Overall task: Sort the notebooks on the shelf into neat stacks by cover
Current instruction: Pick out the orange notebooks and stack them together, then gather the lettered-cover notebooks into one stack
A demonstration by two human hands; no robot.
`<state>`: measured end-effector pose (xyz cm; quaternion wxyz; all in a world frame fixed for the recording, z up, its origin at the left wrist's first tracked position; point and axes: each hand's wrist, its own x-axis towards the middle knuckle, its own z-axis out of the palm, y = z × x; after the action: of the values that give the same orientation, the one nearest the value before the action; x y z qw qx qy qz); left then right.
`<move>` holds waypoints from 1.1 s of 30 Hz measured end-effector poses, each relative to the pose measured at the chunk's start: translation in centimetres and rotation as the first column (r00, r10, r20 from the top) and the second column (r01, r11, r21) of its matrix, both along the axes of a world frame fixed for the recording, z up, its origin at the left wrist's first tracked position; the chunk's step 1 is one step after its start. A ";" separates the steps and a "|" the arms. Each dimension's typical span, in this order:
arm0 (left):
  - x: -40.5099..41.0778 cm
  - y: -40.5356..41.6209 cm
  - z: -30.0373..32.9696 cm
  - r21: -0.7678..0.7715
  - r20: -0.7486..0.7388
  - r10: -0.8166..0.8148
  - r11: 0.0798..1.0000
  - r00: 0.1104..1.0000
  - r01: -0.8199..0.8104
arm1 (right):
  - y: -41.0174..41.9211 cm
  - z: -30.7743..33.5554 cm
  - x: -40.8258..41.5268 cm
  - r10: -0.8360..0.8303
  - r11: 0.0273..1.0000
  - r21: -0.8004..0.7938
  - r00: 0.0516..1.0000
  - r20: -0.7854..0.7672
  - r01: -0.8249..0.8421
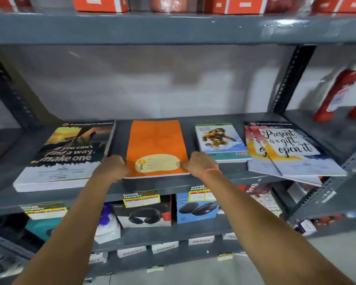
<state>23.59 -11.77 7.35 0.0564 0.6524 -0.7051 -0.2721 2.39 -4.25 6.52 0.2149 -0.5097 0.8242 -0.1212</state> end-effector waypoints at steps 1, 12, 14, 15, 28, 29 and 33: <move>-0.6 -0.1 0.4 -0.062 0.137 -0.050 0.996 0.989 0.059 | 0.3 0.0 -0.2 -0.004 1.000 -0.014 0.999 -0.039 0.004; -20.2 7.0 0.9 -0.195 -0.496 -0.345 0.939 0.797 0.284 | 6.4 0.8 -15.4 -0.370 0.905 -0.313 0.899 -0.236 0.290; -24.7 8.9 0.0 -0.081 -0.554 -0.346 0.928 0.757 0.365 | 8.4 0.3 -19.6 -0.451 0.886 -0.224 0.869 -0.205 0.407; -26.6 9.7 -0.5 -0.026 -0.576 -0.336 0.919 0.745 0.393 | 9.3 -0.1 -21.4 -0.478 0.875 -0.182 0.859 -0.184 0.448; -41.3 13.0 -4.3 0.267 -0.617 0.062 0.954 0.785 0.135 | 13.5 -4.2 -36.6 -0.492 0.865 0.111 0.871 -0.005 0.490; -41.5 12.8 -4.3 0.291 -0.621 0.100 0.950 0.778 0.110 | 13.4 -4.1 -36.9 -0.505 0.857 0.105 0.863 -0.019 0.504; -41.6 12.3 -4.1 0.388 -0.618 0.221 0.920 0.755 0.048 | 12.9 -3.7 -37.7 -0.565 0.820 0.087 0.824 -0.045 0.566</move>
<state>-18.05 0.51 3.29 0.1827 0.5475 -0.5430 -0.6099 -35.35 8.62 2.78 0.1866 -0.2325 0.9449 -0.1354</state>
